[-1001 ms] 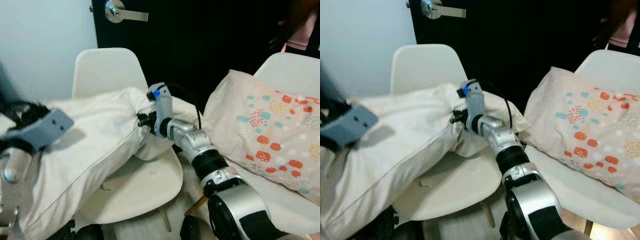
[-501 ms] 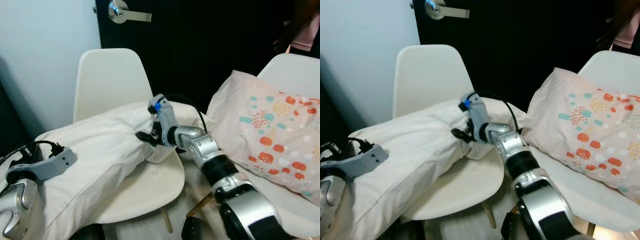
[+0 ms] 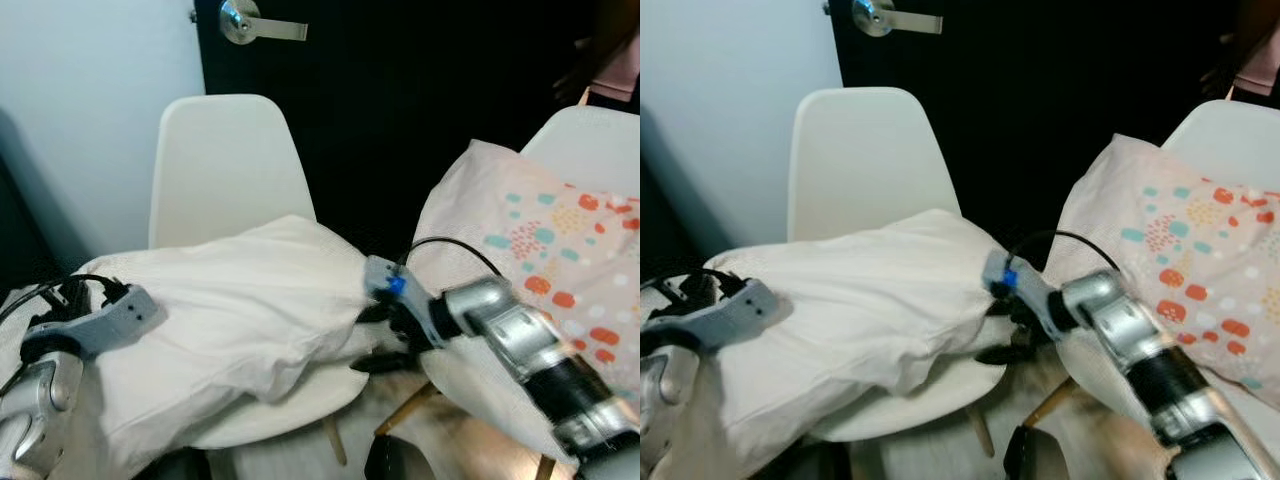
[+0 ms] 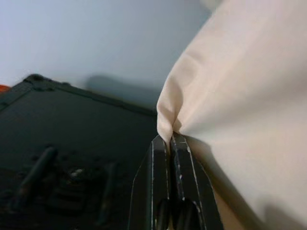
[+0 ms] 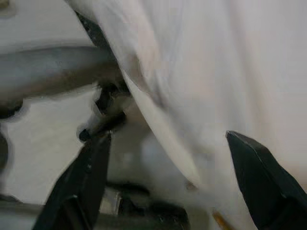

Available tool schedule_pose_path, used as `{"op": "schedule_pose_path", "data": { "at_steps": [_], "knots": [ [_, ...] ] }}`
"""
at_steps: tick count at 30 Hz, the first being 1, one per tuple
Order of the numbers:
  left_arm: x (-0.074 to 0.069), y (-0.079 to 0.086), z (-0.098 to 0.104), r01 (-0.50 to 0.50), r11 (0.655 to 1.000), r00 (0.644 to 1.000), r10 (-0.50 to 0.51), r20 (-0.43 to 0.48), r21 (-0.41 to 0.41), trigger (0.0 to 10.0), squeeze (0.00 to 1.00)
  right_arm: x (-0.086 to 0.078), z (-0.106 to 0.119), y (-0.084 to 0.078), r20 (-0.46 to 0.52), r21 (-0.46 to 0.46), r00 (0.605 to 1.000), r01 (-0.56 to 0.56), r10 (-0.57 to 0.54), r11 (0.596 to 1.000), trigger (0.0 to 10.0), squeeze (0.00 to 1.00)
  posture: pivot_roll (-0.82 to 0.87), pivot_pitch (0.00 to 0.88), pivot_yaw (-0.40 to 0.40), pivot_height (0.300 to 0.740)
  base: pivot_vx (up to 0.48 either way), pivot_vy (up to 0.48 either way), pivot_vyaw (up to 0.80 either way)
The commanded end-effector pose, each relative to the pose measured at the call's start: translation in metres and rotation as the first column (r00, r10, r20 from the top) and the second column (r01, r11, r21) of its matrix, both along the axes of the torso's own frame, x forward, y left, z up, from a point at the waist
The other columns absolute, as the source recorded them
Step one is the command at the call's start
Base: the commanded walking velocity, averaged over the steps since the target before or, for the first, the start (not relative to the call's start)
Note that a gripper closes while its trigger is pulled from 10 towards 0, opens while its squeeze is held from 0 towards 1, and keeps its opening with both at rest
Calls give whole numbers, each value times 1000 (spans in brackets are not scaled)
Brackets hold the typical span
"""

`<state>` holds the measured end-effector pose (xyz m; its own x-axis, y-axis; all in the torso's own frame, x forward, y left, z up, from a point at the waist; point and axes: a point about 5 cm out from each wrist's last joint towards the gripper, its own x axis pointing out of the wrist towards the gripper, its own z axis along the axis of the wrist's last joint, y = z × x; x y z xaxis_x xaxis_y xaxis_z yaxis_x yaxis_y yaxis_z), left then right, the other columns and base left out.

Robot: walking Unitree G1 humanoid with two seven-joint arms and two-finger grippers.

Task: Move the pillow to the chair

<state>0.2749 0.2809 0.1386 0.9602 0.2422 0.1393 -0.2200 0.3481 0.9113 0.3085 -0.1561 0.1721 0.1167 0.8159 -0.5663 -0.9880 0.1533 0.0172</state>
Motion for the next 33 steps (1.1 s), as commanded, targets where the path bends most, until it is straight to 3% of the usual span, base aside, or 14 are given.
{"op": "schedule_pose_path", "data": {
  "at_steps": [1,2,3,6,7,8,9,10,19,21,26,27,28,33],
  "knots": [
    [6,-14,18,90,980,993,-74,95,-178,0,996,-5,17,-2,9,105,999,-36,36,994,10000,1000,123,0,-111,396,0,0,0],
    [7,-21,23,151,945,985,-119,125,-290,0,996,-6,23,-3,20,148,999,-42,40,988,10000,1000,123,0,-111,396,0,0,0],
    [9,-32,25,220,893,975,-186,123,-392,4824,1000,-6,29,-2,26,199,999,-42,38,979,10000,1000,126,0,-109,396,0,0,0],
    [9,-39,27,263,853,965,-234,121,-451,4824,1000,-6,32,-1,29,231,999,-43,37,972,10000,1000,126,0,-109,396,0,0,0],
    [9,-45,31,292,833,956,-264,126,-470,10000,1000,-5,36,0,30,266,999,-33,26,963,10000,949,126,0,-106,396,0,0,0],
    [9,-52,34,326,777,943,-306,129,-539,10000,1000,0,40,5,57,309,998,-3,-15,951,10000,235,125,0,-104,396,0,0,0],
    [9,-52,34,326,777,943,-306,129,-539,10000,1000,0,40,5,57,309,998,-3,-15,951,10000,235,125,0,-104,396,0,0,0],
    [3,-69,37,390,678,892,-447,71,-623,10000,1000,16,45,17,79,418,986,104,-150,903,10000,0,126,0,-99,396,0,0,0],
    [-12,-53,40,295,808,869,-449,-207,-510,10000,1000,27,36,39,5,527,955,250,-297,812,10000,0,139,0,-96,396,0,0,0],
    [-6,-52,77,350,743,911,-411,23,-570,10000,1000,33,36,50,-68,596,919,349,-388,723,10000,0,140,0,-96,396,0,0,0],
    [-8,-82,117,540,516,840,-380,387,-665,10000,1000,33,33,65,-217,680,879,448,-425,581,10000,0,137,0,-101,396,0,0,0],
    [-11,-96,119,571,447,819,-359,447,-688,10000,0,33,30,68,-260,687,859,485,-440,541,10000,0,136,0,-102,401,0,0,0],
    [-15,-115,108,563,377,823,-333,460,-735,10000,0,31,22,71,-302,681,825,538,-479,497,10000,0,129,0,-104,406,0,0,0],
    [-30,-154,67,436,300,881,-334,335,-848,10000,0,15,-2,75,-305,635,761,611,-573,473,10000,0,122,0,-108,420,-169,0,0]
  ]
}}
